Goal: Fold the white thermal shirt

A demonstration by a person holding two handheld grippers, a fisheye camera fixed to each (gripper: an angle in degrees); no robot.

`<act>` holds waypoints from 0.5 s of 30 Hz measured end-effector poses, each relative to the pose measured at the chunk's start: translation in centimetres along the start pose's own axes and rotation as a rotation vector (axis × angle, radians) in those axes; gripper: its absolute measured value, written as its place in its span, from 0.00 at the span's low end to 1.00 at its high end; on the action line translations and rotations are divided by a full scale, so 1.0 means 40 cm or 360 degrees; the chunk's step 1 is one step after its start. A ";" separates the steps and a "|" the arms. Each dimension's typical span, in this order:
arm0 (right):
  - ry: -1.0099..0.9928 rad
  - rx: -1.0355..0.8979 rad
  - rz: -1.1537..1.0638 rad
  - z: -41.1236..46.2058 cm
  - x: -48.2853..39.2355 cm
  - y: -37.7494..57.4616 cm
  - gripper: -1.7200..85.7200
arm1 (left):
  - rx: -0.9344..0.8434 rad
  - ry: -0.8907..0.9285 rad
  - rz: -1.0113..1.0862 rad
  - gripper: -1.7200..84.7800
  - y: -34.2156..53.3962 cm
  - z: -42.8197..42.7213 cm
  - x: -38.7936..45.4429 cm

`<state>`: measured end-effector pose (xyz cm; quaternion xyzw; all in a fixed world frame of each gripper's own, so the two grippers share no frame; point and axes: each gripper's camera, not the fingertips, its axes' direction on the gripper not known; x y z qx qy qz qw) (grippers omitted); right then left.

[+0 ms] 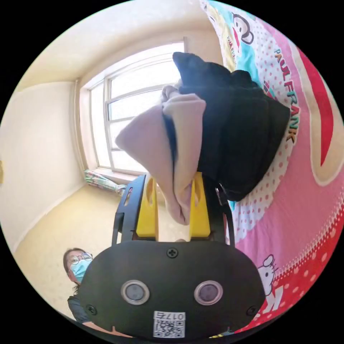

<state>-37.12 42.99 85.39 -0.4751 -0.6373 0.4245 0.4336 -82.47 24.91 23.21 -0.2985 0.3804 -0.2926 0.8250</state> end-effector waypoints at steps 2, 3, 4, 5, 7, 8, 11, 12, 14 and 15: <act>0.0148 -0.0071 -0.0037 -0.048 -0.057 0.036 0.17 | -0.0004 -0.0022 0.0008 0.01 0.000 0.000 0.007; 0.0190 -0.0087 -0.0052 -0.064 -0.074 0.047 0.17 | -0.0002 -0.0016 0.0007 0.01 0.002 -0.003 0.007; 0.0262 -0.0089 -0.0100 -0.106 -0.111 0.070 0.17 | 0.0000 -0.0002 0.0005 0.01 0.004 -0.005 0.005; 0.0350 -0.0036 -0.0124 -0.159 -0.146 0.095 0.16 | 0.0001 0.0004 0.0004 0.01 0.005 -0.006 0.005; 0.0418 0.0080 -0.0142 -0.235 -0.188 0.134 0.16 | 0.0005 -0.0003 0.0009 0.01 0.009 -0.009 0.011; 0.0357 0.0151 -0.0117 -0.277 -0.204 0.164 0.15 | 0.0006 -0.0009 0.0011 0.01 0.011 -0.009 0.013; 0.0206 0.0316 -0.0179 -0.362 -0.263 0.284 0.14 | 0.0013 -0.0019 0.0020 0.01 0.019 -0.012 0.021; 0.0239 0.0334 -0.0199 -0.377 -0.281 0.313 0.14 | 0.0018 -0.0005 0.0018 0.01 0.023 -0.015 0.021; 0.0559 0.0344 -0.0323 -0.435 -0.375 0.440 0.12 | 0.0028 0.0026 0.0015 0.01 0.030 -0.018 0.019; 0.0688 0.0330 -0.0352 -0.447 -0.402 0.474 0.12 | 0.0033 0.0049 0.0011 0.01 0.035 -0.020 0.018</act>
